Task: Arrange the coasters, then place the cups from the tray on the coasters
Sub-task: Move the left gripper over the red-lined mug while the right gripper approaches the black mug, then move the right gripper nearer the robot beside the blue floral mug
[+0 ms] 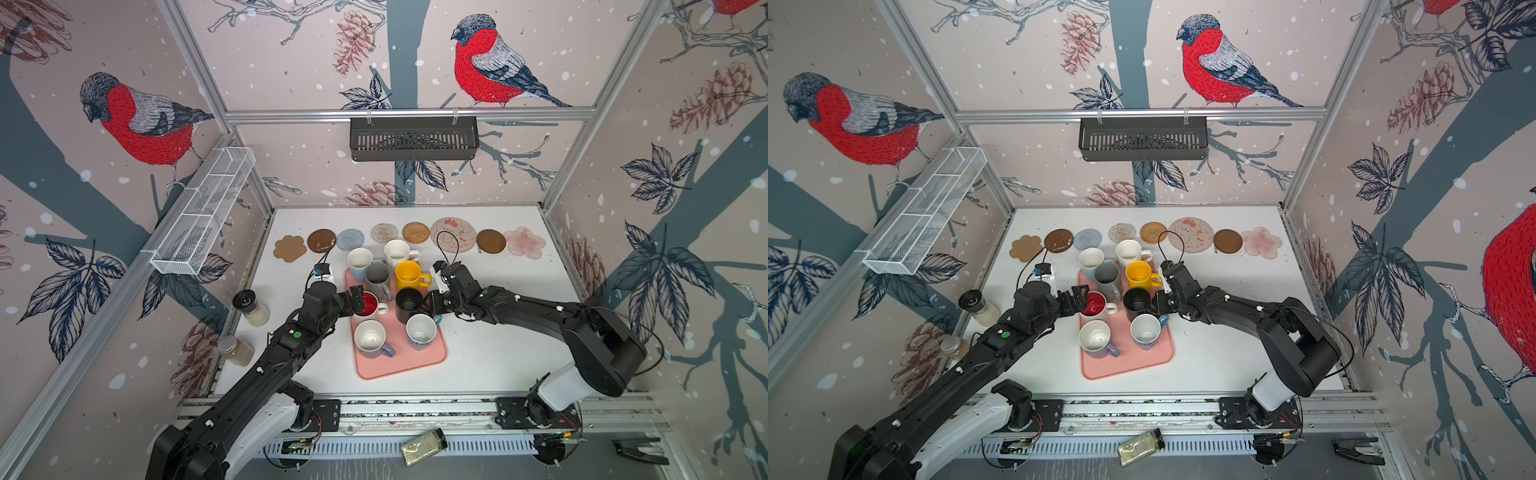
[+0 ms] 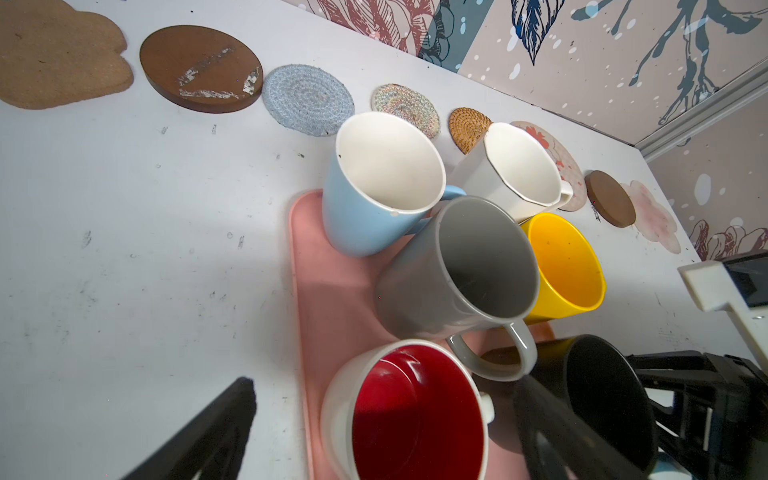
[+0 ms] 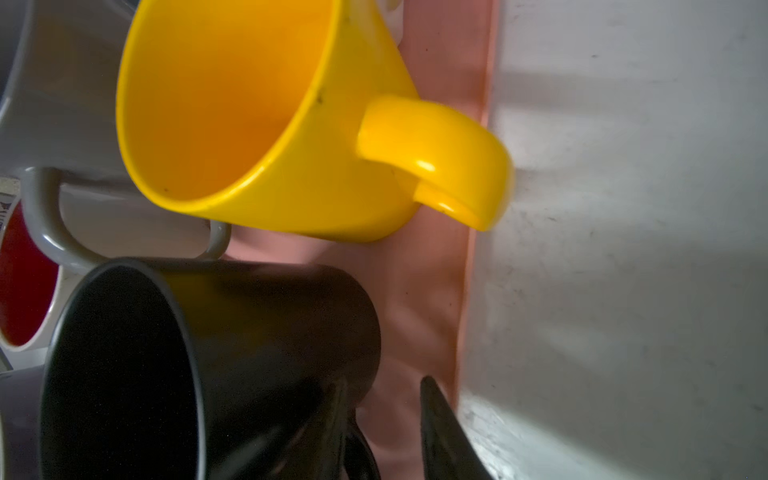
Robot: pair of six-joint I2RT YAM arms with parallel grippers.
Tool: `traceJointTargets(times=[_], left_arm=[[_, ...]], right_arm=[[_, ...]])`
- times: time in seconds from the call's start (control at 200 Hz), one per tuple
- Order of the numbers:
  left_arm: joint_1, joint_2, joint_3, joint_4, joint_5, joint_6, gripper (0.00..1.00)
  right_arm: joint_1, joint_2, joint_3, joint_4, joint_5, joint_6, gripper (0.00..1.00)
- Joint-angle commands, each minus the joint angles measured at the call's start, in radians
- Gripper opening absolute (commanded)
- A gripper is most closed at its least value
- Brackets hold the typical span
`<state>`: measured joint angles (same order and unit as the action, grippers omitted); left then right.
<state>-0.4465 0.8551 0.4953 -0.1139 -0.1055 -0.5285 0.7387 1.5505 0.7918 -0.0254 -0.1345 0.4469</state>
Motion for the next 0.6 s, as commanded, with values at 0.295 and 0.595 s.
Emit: traceJointTargets(times=[0.295, 0.595], left_arm=[[-0.007, -0.005, 0.003, 0.036, 0.016, -0.026, 0.97], [-0.011, -0.032, -0.023, 0.038, 0.03, -0.026, 0.96]], right_arm=[[-0.015, -0.068, 0.084, -0.132, 0.094, -0.037, 0.54], [0.006, -0.179, -0.04, -0.157, 0.115, 0.012, 0.54]])
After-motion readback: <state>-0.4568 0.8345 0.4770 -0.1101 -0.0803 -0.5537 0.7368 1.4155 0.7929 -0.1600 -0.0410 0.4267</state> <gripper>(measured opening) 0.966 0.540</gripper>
